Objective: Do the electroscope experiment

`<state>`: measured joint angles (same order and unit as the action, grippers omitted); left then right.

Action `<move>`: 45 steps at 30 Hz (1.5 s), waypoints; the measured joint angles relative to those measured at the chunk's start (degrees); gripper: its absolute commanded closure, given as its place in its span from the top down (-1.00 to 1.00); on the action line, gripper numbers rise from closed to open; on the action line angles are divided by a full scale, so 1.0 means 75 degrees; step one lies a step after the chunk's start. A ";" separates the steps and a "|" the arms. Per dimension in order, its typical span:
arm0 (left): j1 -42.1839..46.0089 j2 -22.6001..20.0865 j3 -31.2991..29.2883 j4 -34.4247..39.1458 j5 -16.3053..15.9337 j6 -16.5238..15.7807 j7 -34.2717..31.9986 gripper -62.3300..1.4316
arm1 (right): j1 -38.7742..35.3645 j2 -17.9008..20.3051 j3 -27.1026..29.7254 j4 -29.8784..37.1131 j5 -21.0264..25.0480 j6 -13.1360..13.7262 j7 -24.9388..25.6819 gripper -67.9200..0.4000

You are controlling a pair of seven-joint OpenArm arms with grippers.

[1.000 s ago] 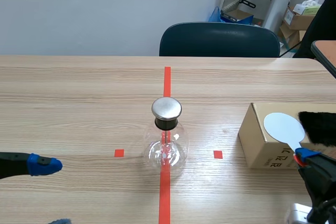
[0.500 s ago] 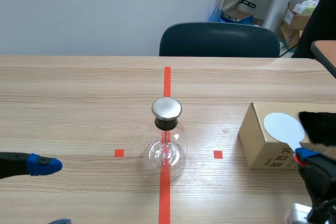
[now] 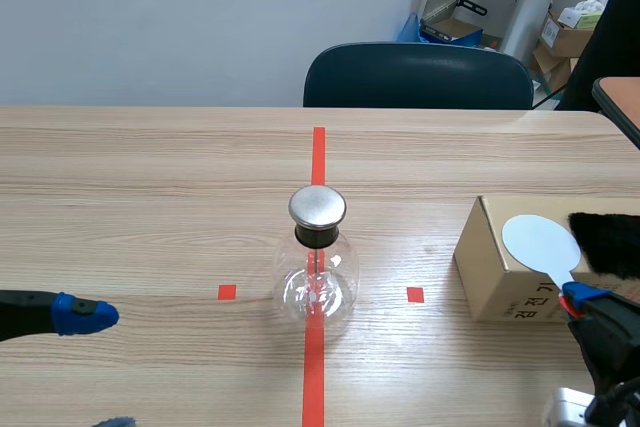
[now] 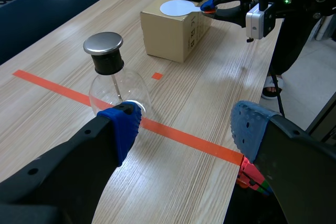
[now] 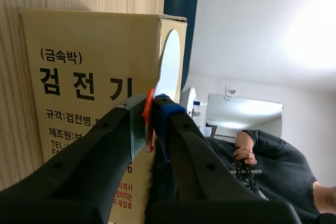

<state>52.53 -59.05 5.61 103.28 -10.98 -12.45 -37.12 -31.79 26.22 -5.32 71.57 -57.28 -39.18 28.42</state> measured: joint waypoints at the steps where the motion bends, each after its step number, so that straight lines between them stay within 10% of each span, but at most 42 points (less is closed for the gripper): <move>1: 0.0000 0.0000 0.0000 0.0000 0.0000 0.0000 0.0000 0.27 | 0.0000 0.0000 0.0000 0.0000 0.0000 0.0000 0.0000 -0.95; 45: -0.0006 0.0090 0.0000 0.0000 0.0000 0.0000 0.0029 0.25 | -0.0003 0.0000 0.0000 0.0393 0.0122 -0.0309 -0.0396 -0.95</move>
<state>52.49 -58.37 5.61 103.28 -10.98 -12.45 -36.91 -31.81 26.22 -5.32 74.52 -56.36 -41.50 25.45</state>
